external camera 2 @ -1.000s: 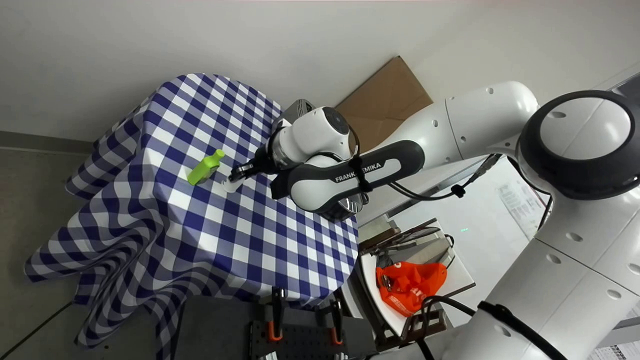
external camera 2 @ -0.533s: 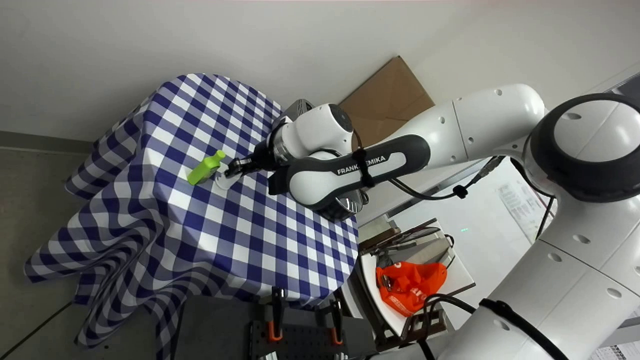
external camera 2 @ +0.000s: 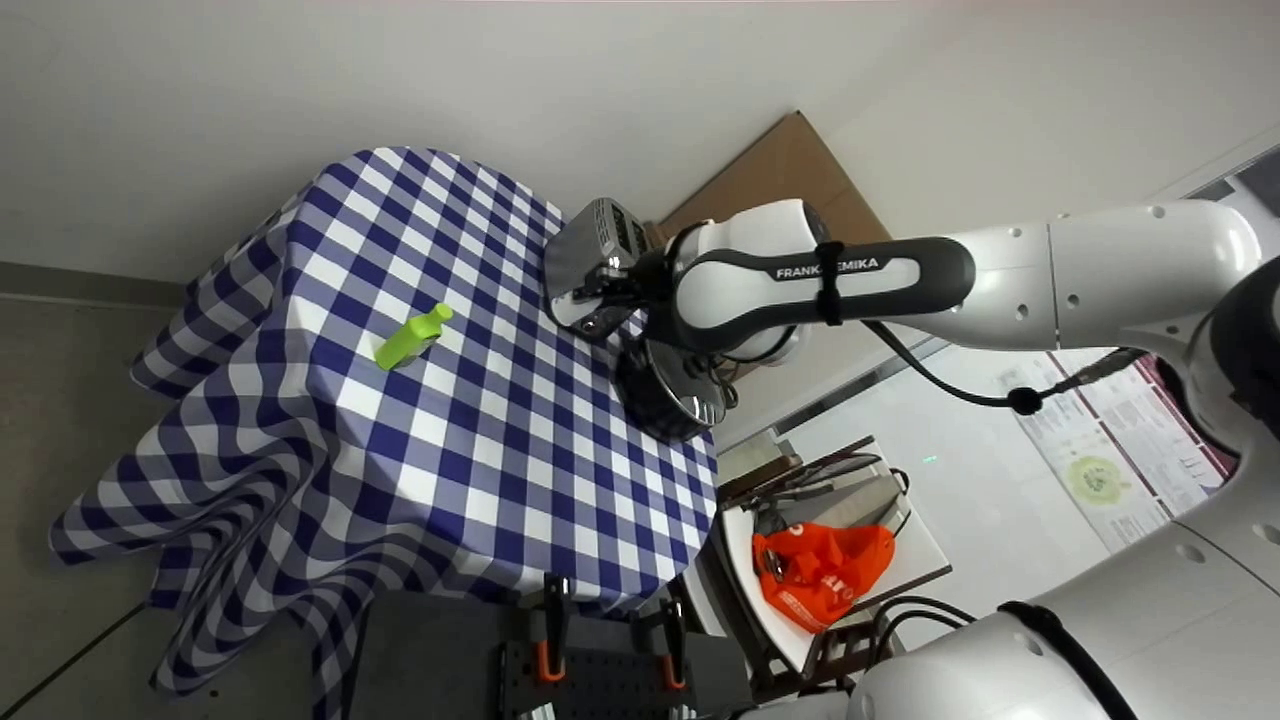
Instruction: Take the white object and place it next to the pot
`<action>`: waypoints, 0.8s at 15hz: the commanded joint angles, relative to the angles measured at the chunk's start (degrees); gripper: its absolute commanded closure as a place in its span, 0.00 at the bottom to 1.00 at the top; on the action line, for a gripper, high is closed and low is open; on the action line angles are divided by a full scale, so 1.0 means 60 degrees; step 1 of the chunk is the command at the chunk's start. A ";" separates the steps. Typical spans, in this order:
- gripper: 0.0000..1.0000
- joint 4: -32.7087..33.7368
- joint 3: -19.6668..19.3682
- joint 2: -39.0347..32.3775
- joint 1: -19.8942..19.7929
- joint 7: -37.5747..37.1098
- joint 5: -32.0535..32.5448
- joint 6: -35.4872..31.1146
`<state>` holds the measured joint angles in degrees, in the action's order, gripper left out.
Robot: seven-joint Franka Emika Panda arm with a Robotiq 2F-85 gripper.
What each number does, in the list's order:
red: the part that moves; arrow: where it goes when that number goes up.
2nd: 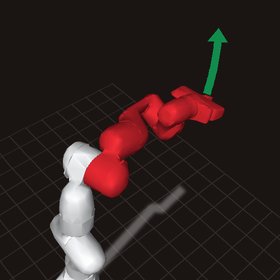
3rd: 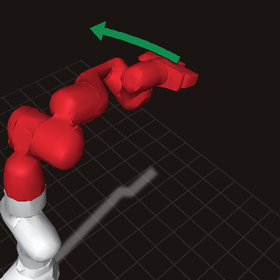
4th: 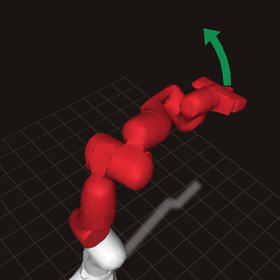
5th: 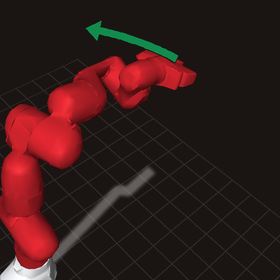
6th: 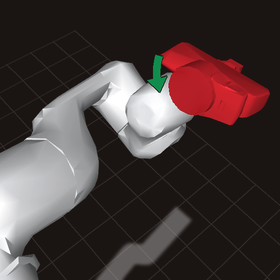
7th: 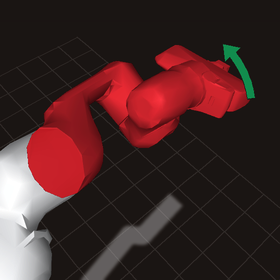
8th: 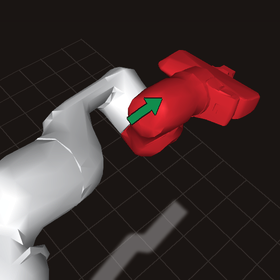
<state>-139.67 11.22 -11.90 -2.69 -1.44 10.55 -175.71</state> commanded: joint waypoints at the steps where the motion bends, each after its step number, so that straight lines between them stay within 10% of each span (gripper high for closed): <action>1: 0.84 -0.0459 0.0057 0.1250 -0.1277 0.0237 -0.1044 0.0434; 4: 0.84 -0.0609 -0.0607 0.1939 -0.2146 0.0139 -0.1450 0.0978; 7: 0.84 -0.0744 -0.2574 0.2489 -0.2069 0.0036 -0.1009 0.1490; 12: 0.84 -0.0624 -0.3489 0.2269 -0.3634 -0.0833 0.0534 0.1886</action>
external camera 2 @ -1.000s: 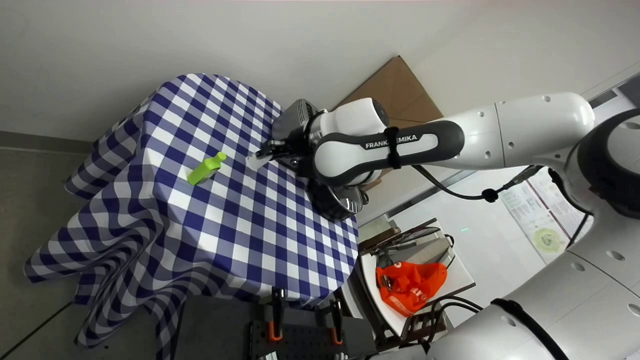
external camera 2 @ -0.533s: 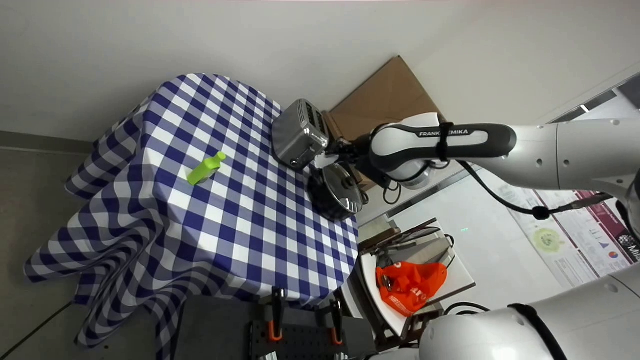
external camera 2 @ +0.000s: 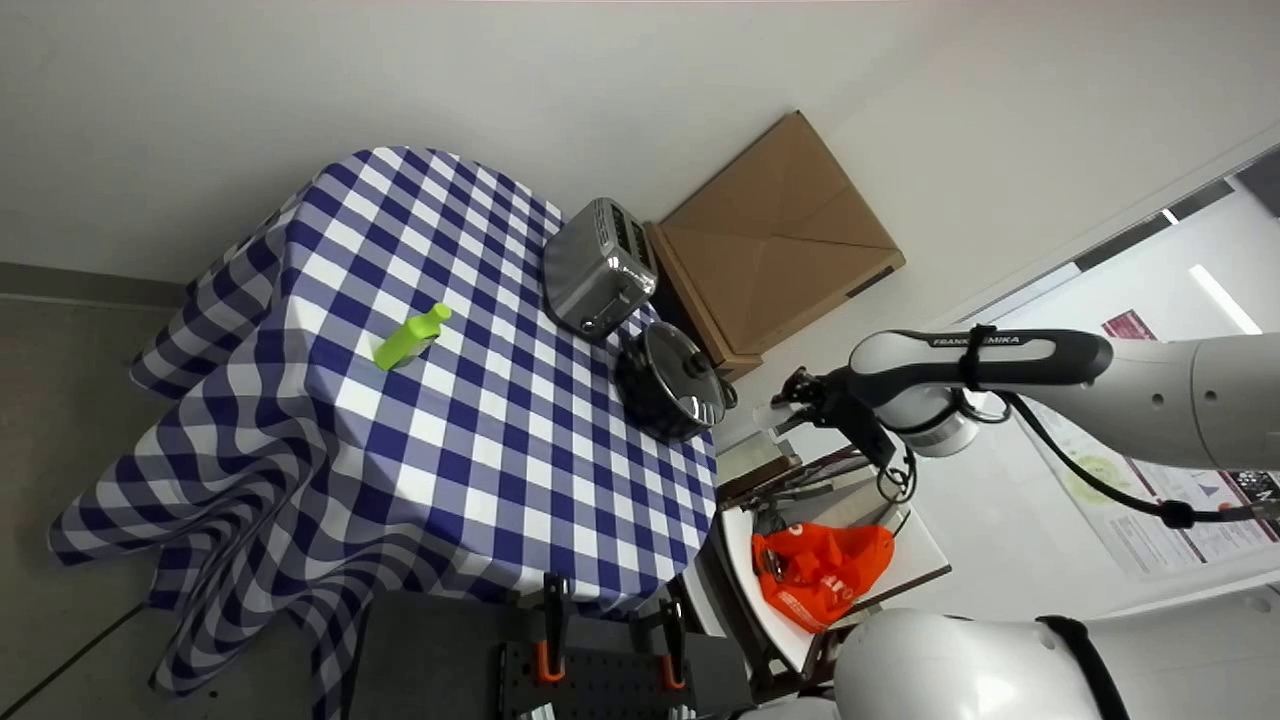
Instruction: Take the white object and place it next to the pot
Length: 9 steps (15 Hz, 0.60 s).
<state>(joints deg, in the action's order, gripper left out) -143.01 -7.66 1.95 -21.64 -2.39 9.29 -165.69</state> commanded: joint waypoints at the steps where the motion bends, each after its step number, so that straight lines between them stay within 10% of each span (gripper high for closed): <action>1: 0.84 -0.0059 -0.0442 -0.0202 -0.0622 -0.0835 0.0972 0.0211; 9: 0.84 0.0163 -0.0984 -0.1703 0.0346 -0.2196 0.2175 0.0078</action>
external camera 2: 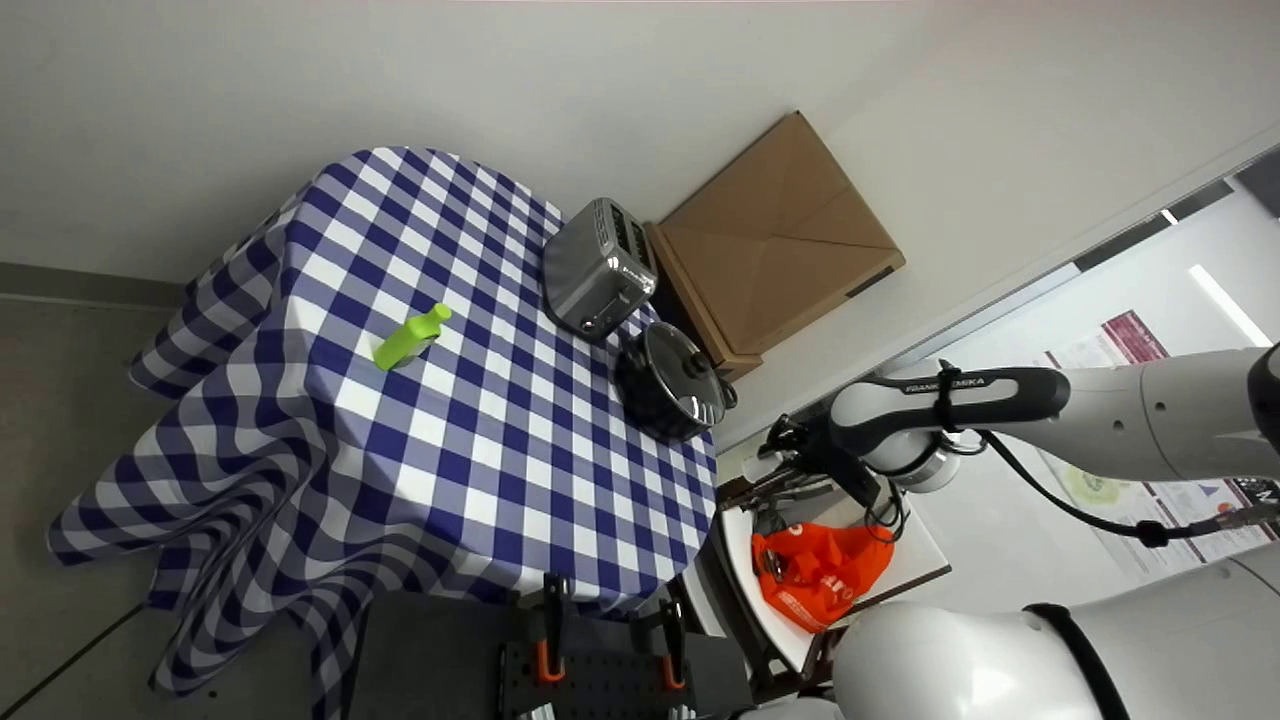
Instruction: Take the white object and place it next to the pot
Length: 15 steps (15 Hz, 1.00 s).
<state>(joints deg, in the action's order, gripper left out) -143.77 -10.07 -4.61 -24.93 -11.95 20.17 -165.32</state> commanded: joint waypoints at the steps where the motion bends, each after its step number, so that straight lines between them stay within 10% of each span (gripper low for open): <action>1: 0.84 0.0342 -0.0690 -0.0817 0.1111 -0.0738 0.0394 0.0049; 15: 0.84 0.0307 -0.3761 -0.3810 0.4845 -0.1009 0.0066 -0.1844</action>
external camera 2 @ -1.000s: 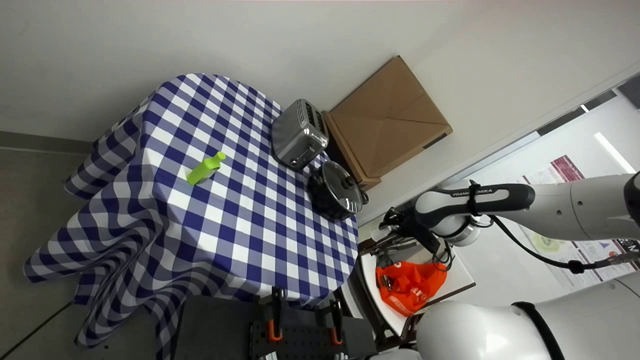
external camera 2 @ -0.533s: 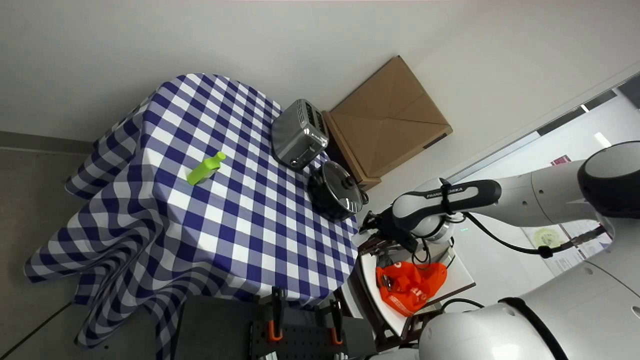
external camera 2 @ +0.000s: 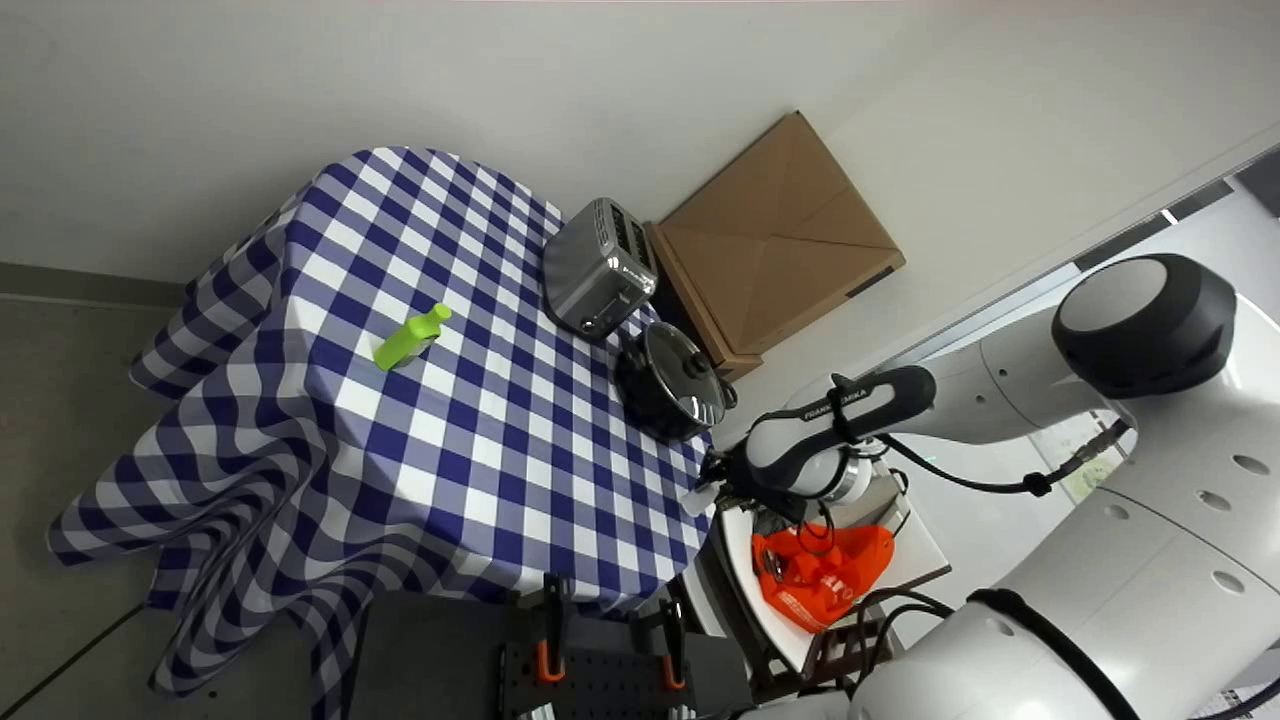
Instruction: Take the white object and place it next to the pot
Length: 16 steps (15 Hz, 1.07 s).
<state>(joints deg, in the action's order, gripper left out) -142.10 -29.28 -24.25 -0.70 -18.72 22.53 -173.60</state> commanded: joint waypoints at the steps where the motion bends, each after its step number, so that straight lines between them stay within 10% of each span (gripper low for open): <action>1: 0.84 0.0042 -0.0645 -0.0683 0.1000 0.0182 -0.0471 -0.0557; 8: 0.84 -0.0206 -0.0658 -0.0567 0.1670 0.0708 -0.1620 -0.0756; 9: 0.36 -0.0226 -0.0587 -0.0516 0.1659 0.0816 -0.1724 -0.0744; 16: 0.00 -0.0486 -0.0314 0.0055 0.1577 0.1174 -0.2043 -0.0687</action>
<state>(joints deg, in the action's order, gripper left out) -142.82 -31.95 -27.10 9.25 -14.71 12.44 -176.77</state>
